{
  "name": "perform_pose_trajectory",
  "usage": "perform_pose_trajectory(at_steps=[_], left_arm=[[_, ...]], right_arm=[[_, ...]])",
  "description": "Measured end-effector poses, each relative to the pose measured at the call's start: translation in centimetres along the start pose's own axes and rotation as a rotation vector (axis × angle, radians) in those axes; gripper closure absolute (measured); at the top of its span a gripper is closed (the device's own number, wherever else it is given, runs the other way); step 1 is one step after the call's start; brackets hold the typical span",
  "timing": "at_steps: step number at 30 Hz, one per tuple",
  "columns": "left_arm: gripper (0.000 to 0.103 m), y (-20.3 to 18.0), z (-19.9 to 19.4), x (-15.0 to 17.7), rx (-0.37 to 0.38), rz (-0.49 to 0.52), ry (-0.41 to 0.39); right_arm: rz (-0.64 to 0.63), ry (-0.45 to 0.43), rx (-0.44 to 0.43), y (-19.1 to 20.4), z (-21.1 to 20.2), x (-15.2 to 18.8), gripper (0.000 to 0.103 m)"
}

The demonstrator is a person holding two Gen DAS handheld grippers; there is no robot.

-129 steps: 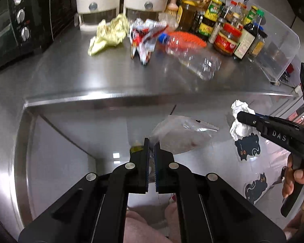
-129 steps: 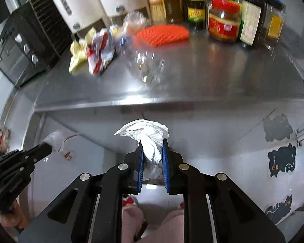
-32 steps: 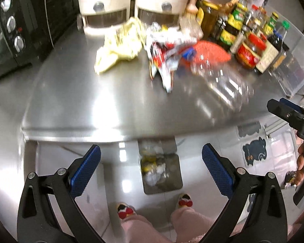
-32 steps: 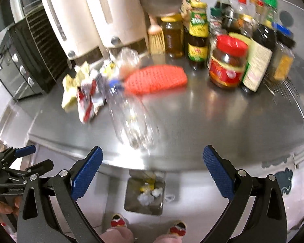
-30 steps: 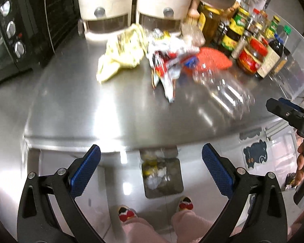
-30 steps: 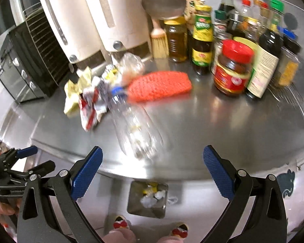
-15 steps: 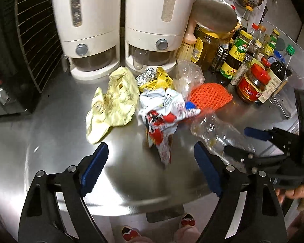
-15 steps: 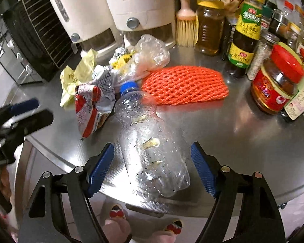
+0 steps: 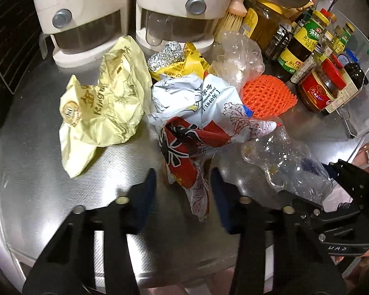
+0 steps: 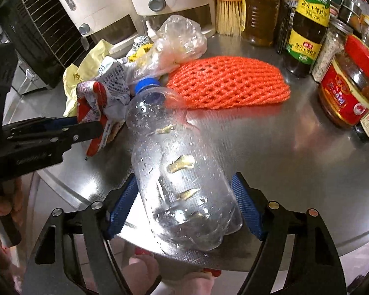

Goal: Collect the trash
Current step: 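Grasp the red-white snack bag with the left tool while the right tool grasps the clear bottle, then carry the snack bag and clear bottle down over the floor bin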

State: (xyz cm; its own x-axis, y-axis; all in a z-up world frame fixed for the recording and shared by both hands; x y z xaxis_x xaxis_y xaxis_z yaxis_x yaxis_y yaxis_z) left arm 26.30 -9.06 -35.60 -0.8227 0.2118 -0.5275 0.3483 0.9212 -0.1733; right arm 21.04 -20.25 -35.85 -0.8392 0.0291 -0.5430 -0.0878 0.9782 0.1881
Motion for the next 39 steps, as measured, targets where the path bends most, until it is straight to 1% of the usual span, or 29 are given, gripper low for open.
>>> perform_pose_trajectory(at_steps=[3, 8, 12, 21, 31, 39], left_arm=[[0.085, -0.1, 0.3, 0.0, 0.012, -0.002, 0.006], [0.089, 0.0, -0.4, -0.1, 0.006, -0.004, -0.014], [0.092, 0.0, -1.4, 0.3, 0.013, -0.008, -0.025], [0.092, -0.5, -4.2, 2.7, 0.006, -0.008, -0.046], [0.092, -0.7, -7.7, 7.2, -0.01, -0.012, -0.051], [0.092, -0.6, -10.1, 11.1, -0.022, -0.042, -0.049]], right_arm=[[0.009, -0.006, -0.003, -0.1, -0.2, 0.3, 0.03], [0.024, -0.001, -0.009, -0.1, -0.6, 0.8, 0.035], [0.026, -0.014, -0.004, 0.0, -1.3, 1.1, 0.037], [0.013, -0.046, 0.003, 1.0, -3.7, 2.3, 0.038], [0.018, -0.073, -0.011, 2.5, -6.7, 5.0, 0.039], [0.009, -0.098, -0.021, 3.8, -9.4, 7.4, 0.039]])
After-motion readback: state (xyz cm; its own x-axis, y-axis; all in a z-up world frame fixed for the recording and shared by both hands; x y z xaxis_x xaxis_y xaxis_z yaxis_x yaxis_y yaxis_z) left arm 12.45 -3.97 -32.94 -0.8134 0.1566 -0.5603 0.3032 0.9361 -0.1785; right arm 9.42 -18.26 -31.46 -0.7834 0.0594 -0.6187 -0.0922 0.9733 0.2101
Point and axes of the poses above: each gripper's, at about its wrist camera, not at the fingertips, and z roughly the way its jaws point, y to its left, x to its underside, the point moved 9 cm from there along z, roughly the way its jaws point, and after that the axes turned 7 degrees about -y, right-handed, at the moved point
